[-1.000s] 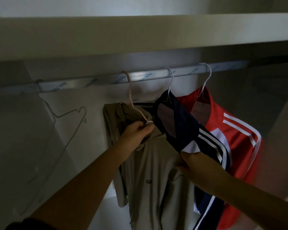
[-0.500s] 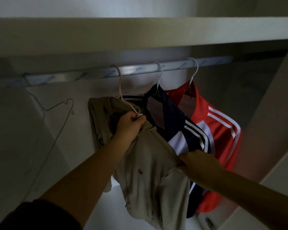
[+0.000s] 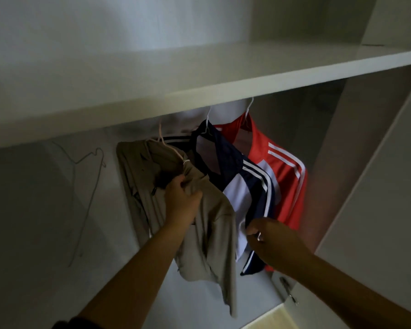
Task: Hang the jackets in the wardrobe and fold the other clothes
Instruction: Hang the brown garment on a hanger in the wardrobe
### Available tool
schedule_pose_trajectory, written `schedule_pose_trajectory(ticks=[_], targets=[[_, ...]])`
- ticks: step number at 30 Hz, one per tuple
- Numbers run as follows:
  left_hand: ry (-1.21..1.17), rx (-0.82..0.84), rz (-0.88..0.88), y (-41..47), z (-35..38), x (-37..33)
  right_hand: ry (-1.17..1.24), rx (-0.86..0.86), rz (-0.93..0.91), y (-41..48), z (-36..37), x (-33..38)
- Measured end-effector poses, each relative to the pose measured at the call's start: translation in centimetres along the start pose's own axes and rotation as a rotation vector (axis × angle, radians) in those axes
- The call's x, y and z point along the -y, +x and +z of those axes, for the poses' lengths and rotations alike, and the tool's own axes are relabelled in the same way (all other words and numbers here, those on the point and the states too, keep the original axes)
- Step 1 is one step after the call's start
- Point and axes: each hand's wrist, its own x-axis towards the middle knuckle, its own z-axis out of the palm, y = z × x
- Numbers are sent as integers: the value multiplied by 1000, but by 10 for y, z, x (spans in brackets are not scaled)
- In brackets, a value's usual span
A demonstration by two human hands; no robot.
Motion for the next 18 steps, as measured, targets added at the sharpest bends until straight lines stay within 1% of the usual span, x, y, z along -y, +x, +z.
schedule_pose_trajectory(ticks=[1, 3, 5, 6, 9, 11, 12, 15, 18], targets=[[4, 22, -25, -17, 2, 0, 71, 25, 35, -16, 0, -1], [-38, 129, -128, -55, 8, 0, 173, 55, 80, -49, -1, -2], [-89, 255, -248, -94, 15, -3, 273, 26, 165, -81, -3, -2], [-115, 291, -291, -114, 17, -6, 343, -12, 214, -96, -6, -2], [-146, 385, -247, -175, 26, -9, 543, -160, 339, -141, -17, -6], [-162, 420, -226, -218, 36, -10, 654, -200, 421, -174, -25, -12], [-172, 424, -237, -235, 41, -8, 708, -215, 449, -188, -27, -15], [-241, 434, -347, -294, 62, -9, 843, -251, 500, -243, -34, -27], [-284, 506, -328, -372, 85, -19, 962, -314, 550, -322, -49, -44]])
